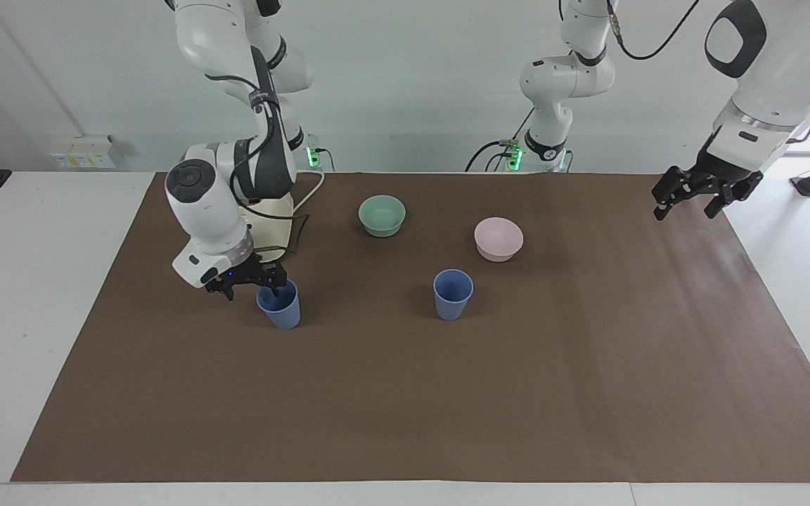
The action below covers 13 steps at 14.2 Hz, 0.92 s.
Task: Stack blue cups with both arms
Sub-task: 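Grasp the second blue cup with the right gripper, then lift and carry the blue cup with the right gripper over the first cup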
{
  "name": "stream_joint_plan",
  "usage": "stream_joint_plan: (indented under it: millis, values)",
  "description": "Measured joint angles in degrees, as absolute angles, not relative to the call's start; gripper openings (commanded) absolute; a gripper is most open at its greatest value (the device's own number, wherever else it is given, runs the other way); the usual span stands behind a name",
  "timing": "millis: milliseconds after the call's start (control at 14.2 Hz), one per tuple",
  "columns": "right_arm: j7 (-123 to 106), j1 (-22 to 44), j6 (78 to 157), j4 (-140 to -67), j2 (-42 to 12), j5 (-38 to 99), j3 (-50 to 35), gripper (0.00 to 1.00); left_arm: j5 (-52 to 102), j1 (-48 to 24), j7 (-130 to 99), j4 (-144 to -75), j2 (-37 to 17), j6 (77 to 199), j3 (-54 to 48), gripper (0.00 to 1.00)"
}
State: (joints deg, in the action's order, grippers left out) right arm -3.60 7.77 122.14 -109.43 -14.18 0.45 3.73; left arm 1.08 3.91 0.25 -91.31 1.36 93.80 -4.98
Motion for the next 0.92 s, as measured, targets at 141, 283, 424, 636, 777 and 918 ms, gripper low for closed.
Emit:
stream_joint_plan:
  millis: [141, 283, 424, 636, 777, 918]
  values:
    - [-3.6, 7.8, 122.1, -109.5, -14.1, 0.4, 3.7, 0.8, 1.1, 3.9, 0.2, -91.3, 1.7, 93.6, -5.0, 1.0]
    - [-3.6, 7.8, 122.2, -109.5, -14.0, 0.5, 3.7, 0.56, 1.1, 3.9, 0.2, -91.3, 1.7, 93.6, -5.1, 1.0]
    - [-3.6, 7.8, 122.3, -109.4, -14.0, 0.4, 3.7, 0.3, 1.1, 3.8, 0.2, -91.3, 1.7, 93.6, -5.3, 1.0]
    - [-3.6, 7.8, 122.5, -109.4, -14.0, 0.5, 3.7, 0.0, 1.1, 3.8, 0.2, -91.3, 1.8, 93.6, -5.3, 1.0]
    - [-3.4, 7.9, 122.5, -109.2, -13.8, 1.1, 3.5, 0.0, 1.1, 3.8, 0.2, -91.3, 1.8, 93.6, -5.2, 1.0]
    - [-2.6, 8.2, 122.4, -108.8, -13.5, 1.1, 3.5, 0.0, 1.1, 3.9, 0.2, -91.3, 1.8, 93.6, -5.0, 1.0]
